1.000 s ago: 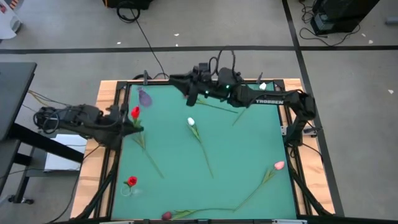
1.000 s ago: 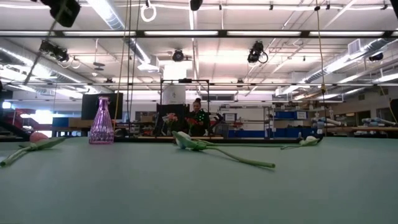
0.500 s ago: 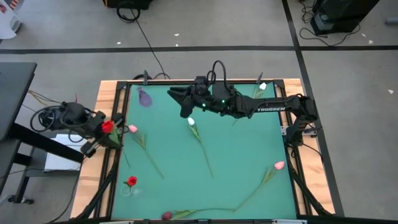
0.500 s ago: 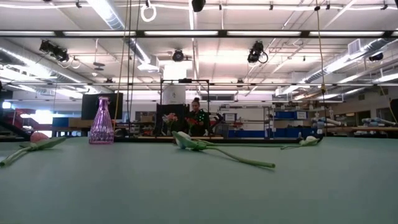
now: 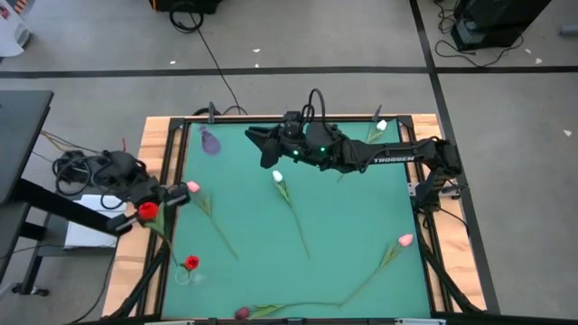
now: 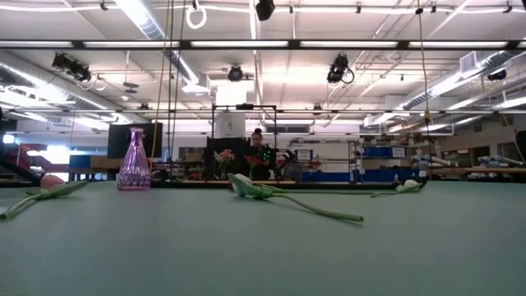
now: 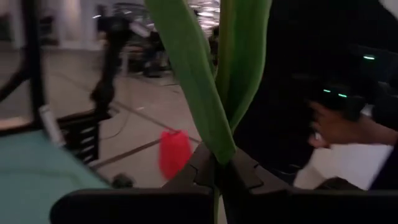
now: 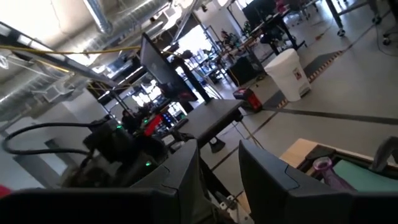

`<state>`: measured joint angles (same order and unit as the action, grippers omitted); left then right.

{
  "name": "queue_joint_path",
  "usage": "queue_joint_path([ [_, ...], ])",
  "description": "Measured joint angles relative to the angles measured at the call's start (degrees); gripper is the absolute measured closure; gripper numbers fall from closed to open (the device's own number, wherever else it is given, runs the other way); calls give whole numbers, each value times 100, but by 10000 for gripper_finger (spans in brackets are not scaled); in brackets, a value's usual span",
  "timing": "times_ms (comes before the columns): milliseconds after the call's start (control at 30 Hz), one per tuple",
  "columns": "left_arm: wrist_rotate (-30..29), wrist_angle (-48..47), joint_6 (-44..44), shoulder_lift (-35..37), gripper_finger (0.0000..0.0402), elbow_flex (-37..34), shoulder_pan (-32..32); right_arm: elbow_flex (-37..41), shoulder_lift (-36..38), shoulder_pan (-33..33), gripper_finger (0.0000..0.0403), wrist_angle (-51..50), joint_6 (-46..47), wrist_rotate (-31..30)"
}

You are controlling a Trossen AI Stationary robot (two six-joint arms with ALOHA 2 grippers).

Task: Sort flowers into vase by color
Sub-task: Put the red flower into the transparent vase

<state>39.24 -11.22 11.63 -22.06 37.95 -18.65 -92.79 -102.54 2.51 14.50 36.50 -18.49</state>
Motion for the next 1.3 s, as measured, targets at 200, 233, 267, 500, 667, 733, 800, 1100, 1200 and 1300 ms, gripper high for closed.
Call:
queue_joint_path([
  [200, -62, 239, -339, -289, 390, 0, -548, 0, 0, 30, 277, -101, 109, 1],
  [233, -117, 275, -384, -339, 390, 0, -640, 0, 0, 35, 277, -116, 109, 6],
  [267, -243, 289, -463, -380, 390, 0, -745, 0, 0, 36, 277, -128, 109, 6],
  [500, -759, 323, -836, -540, 390, 0, -1226, 0, 0, 34, 277, -153, 152, 12],
  [667, -1115, 295, -1025, -538, 390, 0, -1383, 0, 0, 34, 277, -152, 155, 14],
  [733, -1142, 281, -1134, -566, 390, -31, -1431, 0, 0, 34, 277, -152, 157, 14],
  [800, -1145, 418, -1134, -572, 390, -219, -1463, 0, 0, 21, 277, -150, 159, 14],
  [1100, -1160, 1665, -444, -568, 390, -1140, -1759, 0, 0, -66, 277, -191, 154, 160],
  [1200, -1160, 1654, 20, -569, 390, -1165, -1766, 0, 0, -62, 277, -145, 107, 259],
  [1300, -1160, 1544, 273, -568, 376, -1165, -1764, 0, 0, -62, 277, -61, -70, 364],
])
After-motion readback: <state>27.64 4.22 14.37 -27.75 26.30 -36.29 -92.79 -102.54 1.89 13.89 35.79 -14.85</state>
